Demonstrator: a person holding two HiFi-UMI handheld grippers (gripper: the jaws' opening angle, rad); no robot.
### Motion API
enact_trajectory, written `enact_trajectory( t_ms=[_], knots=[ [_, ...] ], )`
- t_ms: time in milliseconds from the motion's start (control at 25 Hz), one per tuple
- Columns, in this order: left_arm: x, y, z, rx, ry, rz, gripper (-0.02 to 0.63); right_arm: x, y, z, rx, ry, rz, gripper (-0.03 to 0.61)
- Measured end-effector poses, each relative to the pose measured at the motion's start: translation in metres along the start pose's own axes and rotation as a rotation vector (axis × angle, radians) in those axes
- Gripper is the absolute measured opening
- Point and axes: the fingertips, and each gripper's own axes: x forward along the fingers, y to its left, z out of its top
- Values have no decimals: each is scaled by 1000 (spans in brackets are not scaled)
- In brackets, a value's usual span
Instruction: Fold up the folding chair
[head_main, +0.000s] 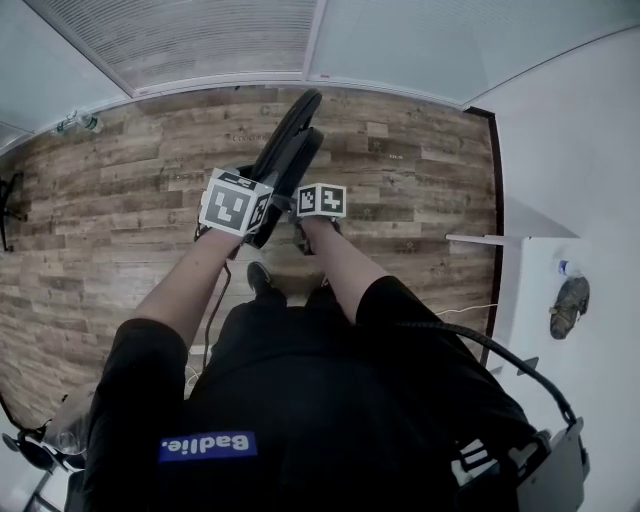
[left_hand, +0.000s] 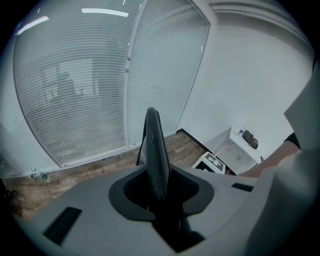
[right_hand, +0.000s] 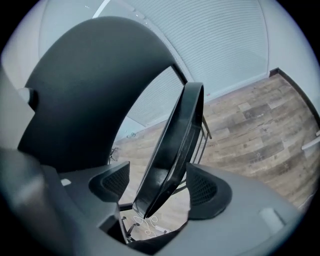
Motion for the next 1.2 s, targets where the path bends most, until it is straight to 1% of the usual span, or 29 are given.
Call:
enact_trajectory(
  t_ms=[120,240,360,400,480,600,720,840,920,1000,1120,1200],
  knots=[
    [-1,2,1,5,3,3,77,-26,0,0,-25,-34,16,344],
    [-3,3,2,10,4,13,77,-60,0,-5,-92,-71,38,342],
    [-1,2,5,10,3,14,77,-102,-6,-7,-113,-143,65,342],
    [0,2,5,9,3,14,77,-117,-7,-8,-113,-175,79,329],
    [-1,3,4,7,3,18,77,-146,-4,-9,-129,-238,109,296],
    [-4,-1,4,9,6,24,77,-190,2,-12,-165,-323,137,226],
    [-4,-4,5,14,5,35,77,-231,3,-9,-200,-412,130,121],
    [-4,-6,5,21,7,44,77,-263,9,-6,-244,-491,130,63],
    [-3,-7,4,21,12,46,77,-282,20,-5,-294,-534,141,27],
    [-3,-8,3,20,12,52,77,-300,35,-3,-370,-576,151,4],
    [-2,-11,2,17,14,48,77,-328,57,-3,-508,-637,143,3],
    [-2,-12,2,19,14,51,77,-345,61,-4,-582,-674,115,3]
  ],
)
